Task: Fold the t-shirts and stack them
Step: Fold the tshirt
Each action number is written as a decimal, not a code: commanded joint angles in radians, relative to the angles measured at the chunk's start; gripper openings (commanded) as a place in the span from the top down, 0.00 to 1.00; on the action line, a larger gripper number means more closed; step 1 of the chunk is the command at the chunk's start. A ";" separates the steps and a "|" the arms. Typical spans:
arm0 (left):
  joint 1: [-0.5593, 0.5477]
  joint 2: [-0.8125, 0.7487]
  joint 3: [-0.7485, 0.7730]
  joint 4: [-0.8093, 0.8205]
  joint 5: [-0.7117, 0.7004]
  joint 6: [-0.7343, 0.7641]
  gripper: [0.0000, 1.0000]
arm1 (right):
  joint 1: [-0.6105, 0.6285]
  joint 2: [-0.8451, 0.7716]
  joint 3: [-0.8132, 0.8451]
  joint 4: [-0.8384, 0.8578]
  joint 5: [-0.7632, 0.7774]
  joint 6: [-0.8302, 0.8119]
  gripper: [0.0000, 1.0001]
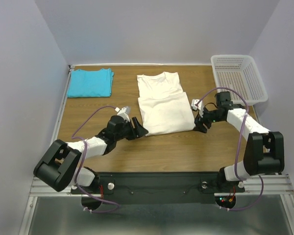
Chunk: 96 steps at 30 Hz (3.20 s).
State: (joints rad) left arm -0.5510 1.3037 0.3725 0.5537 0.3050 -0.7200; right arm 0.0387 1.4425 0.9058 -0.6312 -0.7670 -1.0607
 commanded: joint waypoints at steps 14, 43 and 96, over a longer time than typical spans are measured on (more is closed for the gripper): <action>-0.041 0.195 0.151 0.022 -0.060 0.088 0.36 | -0.007 0.081 -0.002 -0.059 0.011 -0.248 0.34; -0.056 0.250 0.164 -0.063 0.081 0.142 0.85 | -0.005 0.133 -0.048 -0.062 0.097 -0.272 0.90; -0.472 -0.009 0.140 -0.256 -0.138 1.550 0.50 | -0.025 -0.116 -0.102 -0.294 0.044 -0.378 0.38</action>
State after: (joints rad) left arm -1.0153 1.2610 0.4622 0.2459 0.1963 0.7708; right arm 0.0280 1.3285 0.8032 -0.9340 -0.7002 -1.4361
